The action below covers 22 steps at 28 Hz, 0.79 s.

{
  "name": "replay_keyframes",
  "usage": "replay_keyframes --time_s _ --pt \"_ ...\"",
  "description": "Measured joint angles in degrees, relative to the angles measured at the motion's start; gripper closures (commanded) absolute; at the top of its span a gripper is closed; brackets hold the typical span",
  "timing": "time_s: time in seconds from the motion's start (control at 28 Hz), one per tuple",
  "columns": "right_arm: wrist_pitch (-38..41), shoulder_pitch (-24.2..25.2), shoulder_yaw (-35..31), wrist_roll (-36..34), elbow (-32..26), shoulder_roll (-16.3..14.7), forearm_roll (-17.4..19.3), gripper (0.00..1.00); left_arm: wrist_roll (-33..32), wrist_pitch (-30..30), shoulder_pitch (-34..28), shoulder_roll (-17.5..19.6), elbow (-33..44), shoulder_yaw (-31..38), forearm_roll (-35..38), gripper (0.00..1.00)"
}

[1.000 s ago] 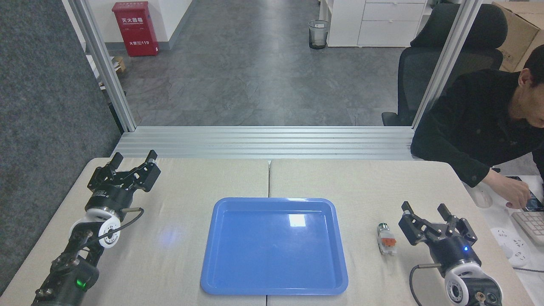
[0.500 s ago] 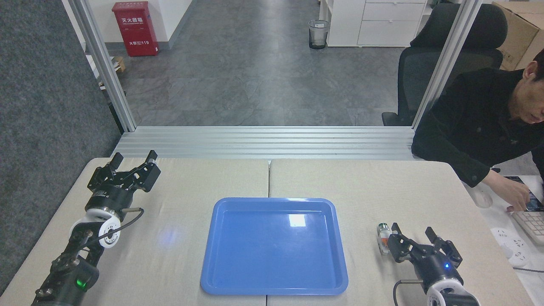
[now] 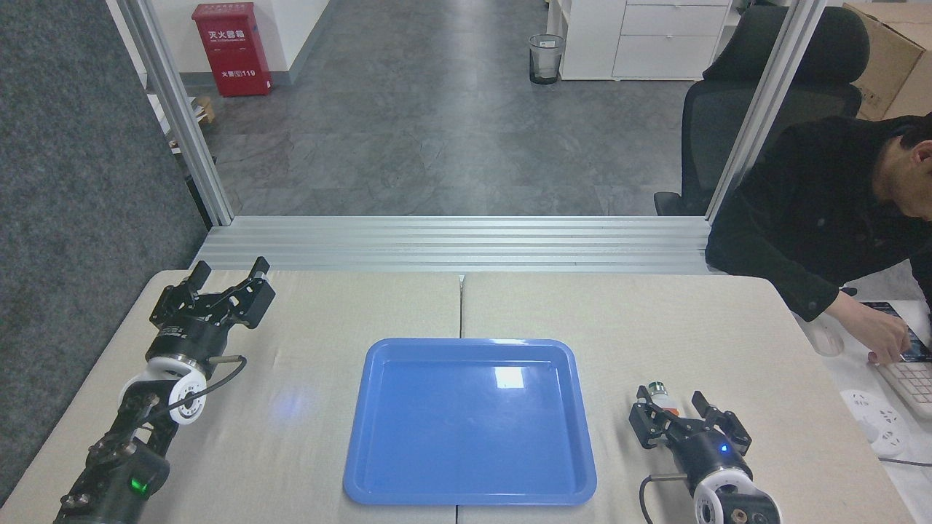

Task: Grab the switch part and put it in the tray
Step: 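Move the right gripper down onto the white-orange switch part, then close the right gripper on the switch part and lift it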

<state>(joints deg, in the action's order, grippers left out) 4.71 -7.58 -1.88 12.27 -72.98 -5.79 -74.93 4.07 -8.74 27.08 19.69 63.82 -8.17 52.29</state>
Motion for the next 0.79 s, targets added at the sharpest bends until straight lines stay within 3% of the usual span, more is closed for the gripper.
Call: replay_keyframes --time_s 0.07,0.14,0.21,0.25,0.29,0.57,0.79 --pt "-0.2 -0.3 0.9 0.4 1.2 0.2 -0.1 0.15 0.0 0.0 0.0 0.0 0.0 0.0 0.0 0.00" --pt "-0.3 -0.5 1.3 0.6 1.9 0.3 -0.1 0.29 0.0 0.0 0.0 0.0 0.0 0.0 0.0 0.00" --pt "-0.3 -0.5 1.8 0.7 2.6 0.4 -0.1 0.59 0.0 0.0 0.0 0.0 0.0 0.0 0.0 0.00" --pt "-0.3 -0.5 2.1 0.7 3.0 0.4 -0.1 0.86 0.0 0.0 0.0 0.0 0.0 0.0 0.0 0.00" --pt "-0.3 -0.5 2.3 0.8 3.3 0.4 -0.1 1.00 0.0 0.0 0.0 0.0 0.0 0.0 0.0 0.00" --pt "-4.3 -1.5 3.5 1.4 5.3 0.6 0.0 1.00 0.0 0.0 0.0 0.0 0.0 0.0 0.0 0.00" --pt "-8.5 -5.4 3.7 1.9 2.9 0.8 2.7 1.00 0.0 0.0 0.0 0.0 0.0 0.0 0.0 0.00"
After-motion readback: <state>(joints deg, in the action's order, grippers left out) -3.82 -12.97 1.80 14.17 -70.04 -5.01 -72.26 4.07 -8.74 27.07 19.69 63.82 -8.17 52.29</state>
